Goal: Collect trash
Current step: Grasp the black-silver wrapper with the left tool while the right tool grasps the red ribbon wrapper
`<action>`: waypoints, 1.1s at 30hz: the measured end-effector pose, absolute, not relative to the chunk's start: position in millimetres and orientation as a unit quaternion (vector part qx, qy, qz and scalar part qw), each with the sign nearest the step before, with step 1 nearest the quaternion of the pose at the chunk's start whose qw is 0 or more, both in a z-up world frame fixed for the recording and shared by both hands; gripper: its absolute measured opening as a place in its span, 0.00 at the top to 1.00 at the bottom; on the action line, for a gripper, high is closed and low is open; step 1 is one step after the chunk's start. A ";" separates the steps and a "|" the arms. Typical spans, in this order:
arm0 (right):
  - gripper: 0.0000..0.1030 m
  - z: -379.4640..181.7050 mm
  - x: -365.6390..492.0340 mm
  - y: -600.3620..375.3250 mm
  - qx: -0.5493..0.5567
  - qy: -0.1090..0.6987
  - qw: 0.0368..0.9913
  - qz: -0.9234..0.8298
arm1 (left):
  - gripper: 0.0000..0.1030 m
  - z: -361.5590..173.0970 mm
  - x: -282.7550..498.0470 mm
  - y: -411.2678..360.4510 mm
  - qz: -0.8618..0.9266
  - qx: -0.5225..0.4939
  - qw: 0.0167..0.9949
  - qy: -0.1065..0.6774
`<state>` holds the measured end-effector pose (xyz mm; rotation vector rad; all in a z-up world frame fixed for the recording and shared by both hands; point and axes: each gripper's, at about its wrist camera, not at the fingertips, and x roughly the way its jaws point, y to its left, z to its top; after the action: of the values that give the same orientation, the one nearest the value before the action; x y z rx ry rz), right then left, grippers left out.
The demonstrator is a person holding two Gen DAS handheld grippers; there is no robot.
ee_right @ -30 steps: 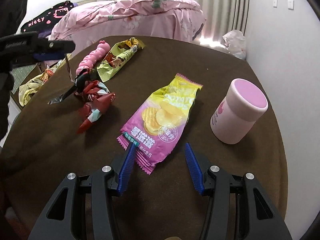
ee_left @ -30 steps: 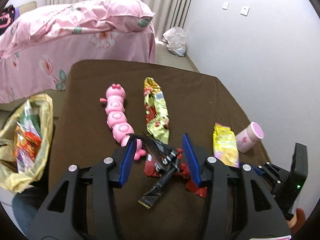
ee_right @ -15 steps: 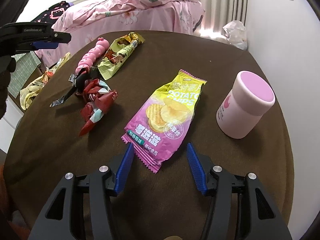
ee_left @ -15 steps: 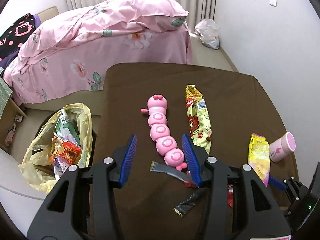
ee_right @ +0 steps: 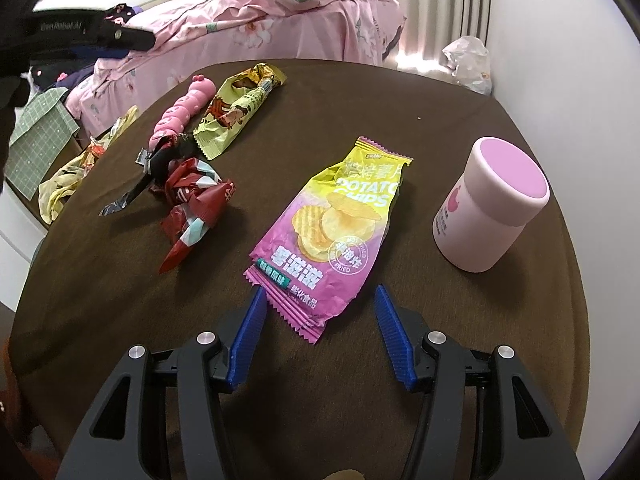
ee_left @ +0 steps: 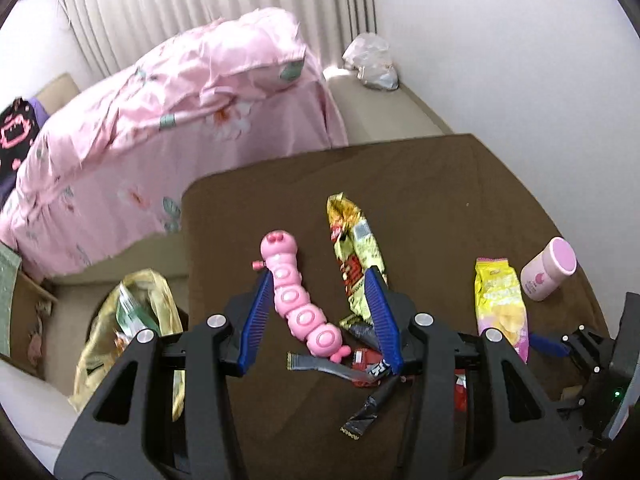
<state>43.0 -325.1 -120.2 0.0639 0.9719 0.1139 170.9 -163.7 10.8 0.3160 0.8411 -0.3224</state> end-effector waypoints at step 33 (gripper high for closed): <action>0.48 -80.8 29.8 -302.8 0.010 0.389 0.915 0.101 | 0.54 -62.8 149.4 -113.1 -0.235 -0.046 0.872 0.426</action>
<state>29.8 -302.8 -80.8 0.0209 0.8017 0.2086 149.4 -113.1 -62.8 -0.0952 0.8912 -0.4901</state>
